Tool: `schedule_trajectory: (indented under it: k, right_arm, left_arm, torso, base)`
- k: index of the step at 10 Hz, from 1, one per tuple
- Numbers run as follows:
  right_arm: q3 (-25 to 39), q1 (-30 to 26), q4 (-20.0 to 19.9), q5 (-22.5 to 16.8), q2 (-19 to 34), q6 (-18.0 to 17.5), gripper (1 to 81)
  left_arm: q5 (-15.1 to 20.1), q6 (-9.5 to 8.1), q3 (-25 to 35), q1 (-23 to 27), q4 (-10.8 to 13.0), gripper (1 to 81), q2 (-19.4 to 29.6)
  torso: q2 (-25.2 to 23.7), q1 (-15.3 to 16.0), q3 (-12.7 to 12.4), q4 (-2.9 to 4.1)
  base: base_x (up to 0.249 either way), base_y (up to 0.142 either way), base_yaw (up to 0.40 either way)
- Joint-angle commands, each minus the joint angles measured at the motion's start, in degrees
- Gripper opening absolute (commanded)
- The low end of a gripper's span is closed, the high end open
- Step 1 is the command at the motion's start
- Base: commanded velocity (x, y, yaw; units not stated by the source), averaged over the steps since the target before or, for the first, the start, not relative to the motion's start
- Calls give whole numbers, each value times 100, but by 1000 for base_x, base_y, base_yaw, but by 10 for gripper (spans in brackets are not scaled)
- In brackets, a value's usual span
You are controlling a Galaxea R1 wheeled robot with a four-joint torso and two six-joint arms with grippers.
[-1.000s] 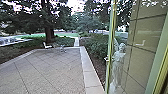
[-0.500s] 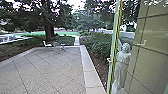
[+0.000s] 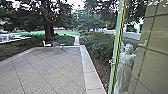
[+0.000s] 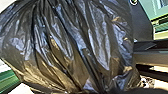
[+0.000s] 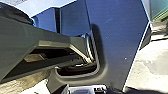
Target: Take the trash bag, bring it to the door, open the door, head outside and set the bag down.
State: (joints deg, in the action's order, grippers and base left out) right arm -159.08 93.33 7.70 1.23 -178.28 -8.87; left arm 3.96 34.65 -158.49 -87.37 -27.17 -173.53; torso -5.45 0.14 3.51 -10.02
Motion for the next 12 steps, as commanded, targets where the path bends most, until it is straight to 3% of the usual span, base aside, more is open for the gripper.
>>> schedule_trajectory:
  k: [1, 12]
  right_arm:
    - [88, -231, 65, -334, -123, 44, 811]
    - [106, -240, 73, -335, -123, 53, 811]
  left_arm:
    - [377, 25, -7, 321, -25, 10, 11]
    - [377, 25, -7, 321, -16, 10, 2]
  torso:
    - [0, 0, 0, 0]
    - [2, 7, 0, 0]
  base:
    - [134, 0, 0]
    - [113, 0, 0]
